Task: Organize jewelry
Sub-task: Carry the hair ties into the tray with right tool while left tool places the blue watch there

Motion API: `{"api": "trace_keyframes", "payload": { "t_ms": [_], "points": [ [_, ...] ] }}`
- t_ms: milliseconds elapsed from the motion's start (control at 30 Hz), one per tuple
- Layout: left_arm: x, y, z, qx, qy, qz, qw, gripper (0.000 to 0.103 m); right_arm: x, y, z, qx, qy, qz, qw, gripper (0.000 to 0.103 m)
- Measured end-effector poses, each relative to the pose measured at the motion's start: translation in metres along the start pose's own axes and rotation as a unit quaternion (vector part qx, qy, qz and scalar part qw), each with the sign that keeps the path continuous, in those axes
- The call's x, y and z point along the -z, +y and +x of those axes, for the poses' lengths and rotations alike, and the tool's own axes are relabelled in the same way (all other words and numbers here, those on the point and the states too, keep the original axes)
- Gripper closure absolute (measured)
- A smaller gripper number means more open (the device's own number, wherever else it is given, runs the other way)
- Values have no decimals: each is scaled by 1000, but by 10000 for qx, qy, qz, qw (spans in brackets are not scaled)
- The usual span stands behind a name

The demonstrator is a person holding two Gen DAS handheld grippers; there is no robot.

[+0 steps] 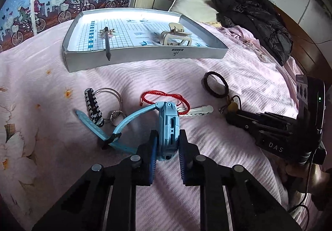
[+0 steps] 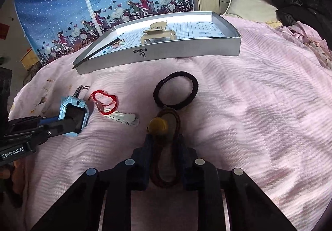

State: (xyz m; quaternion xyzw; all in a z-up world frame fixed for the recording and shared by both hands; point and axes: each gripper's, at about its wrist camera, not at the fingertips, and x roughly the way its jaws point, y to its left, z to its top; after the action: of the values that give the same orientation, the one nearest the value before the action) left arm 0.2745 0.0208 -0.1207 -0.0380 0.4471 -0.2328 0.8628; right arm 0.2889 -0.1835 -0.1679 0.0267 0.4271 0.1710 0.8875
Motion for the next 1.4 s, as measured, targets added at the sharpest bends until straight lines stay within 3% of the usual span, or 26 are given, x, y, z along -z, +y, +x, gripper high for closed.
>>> {"api": "trace_keyframes", "payload": {
  "t_ms": [67,467,767,967,1100,1233,1400],
  "points": [
    [0,-3,-2,7,-30,40,10000,89,2,1,-4,-78,-47,6,10000,95],
    [-3,-20,-13,140,-115,250,9995,89,2,-1,-36,-410,-401,178,9982,97],
    [-24,-13,-44,410,-148,-59,9990,89,-33,-20,-69,-503,-776,418,9948,97],
    [-73,-4,-53,331,-320,-200,9987,89,-83,-29,-68,-425,-967,359,9938,97],
    [-115,7,-38,171,-409,-354,9984,89,-120,-35,-50,-308,-961,357,9943,97],
    [-147,26,-16,308,-109,-969,9948,89,-144,-35,-22,-189,-728,273,9968,97],
    [-170,37,13,-6,126,-1035,9945,89,-158,-38,12,-112,-530,365,9979,97]
  ]
}}
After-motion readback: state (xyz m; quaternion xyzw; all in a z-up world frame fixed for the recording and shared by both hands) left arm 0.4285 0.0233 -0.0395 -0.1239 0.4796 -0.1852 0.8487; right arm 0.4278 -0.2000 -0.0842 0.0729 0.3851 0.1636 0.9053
